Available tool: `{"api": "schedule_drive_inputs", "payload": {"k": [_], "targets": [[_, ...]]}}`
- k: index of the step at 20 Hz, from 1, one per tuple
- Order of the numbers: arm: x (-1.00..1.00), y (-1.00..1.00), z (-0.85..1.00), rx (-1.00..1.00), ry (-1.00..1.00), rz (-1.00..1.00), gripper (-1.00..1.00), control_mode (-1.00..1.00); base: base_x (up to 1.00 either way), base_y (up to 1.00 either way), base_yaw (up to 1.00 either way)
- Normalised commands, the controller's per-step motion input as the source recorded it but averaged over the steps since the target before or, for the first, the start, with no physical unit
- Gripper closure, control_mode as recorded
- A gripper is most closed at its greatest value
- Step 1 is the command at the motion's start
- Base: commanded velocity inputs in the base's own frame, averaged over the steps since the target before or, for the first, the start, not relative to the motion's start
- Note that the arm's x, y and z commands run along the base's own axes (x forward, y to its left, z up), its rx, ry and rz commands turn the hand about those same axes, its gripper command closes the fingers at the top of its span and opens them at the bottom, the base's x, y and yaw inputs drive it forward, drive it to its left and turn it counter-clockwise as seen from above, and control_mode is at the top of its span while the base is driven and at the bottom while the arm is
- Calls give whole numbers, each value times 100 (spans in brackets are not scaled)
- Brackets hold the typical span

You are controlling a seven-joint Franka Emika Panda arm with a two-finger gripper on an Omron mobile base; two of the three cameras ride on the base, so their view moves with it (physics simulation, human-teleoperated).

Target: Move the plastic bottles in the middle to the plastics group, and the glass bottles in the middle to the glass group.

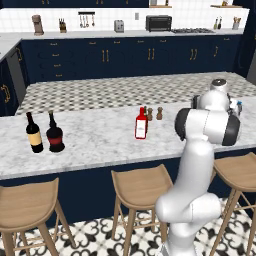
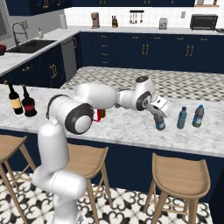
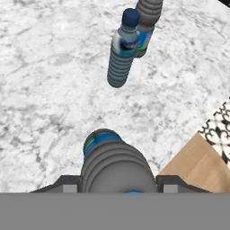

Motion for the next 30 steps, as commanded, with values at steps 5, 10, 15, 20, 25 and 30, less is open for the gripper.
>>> {"api": "schedule_drive_inputs", "payload": {"k": [5,10,15,20,25,30], "targets": [[29,-54,-13,1,4,0,100,-100,0,0,0],[32,-37,-19,11,6,0,100,-100,0,0,0],[35,-24,-23,17,5,0,100,-100,0,0,0],[36,-19,-20,4,0,0,100,-100,0,0,0],[18,-4,-33,1,0,0,100,-100,0,0,0],[1,21,-59,0,0,0,100,-100,0,0,0]]}}
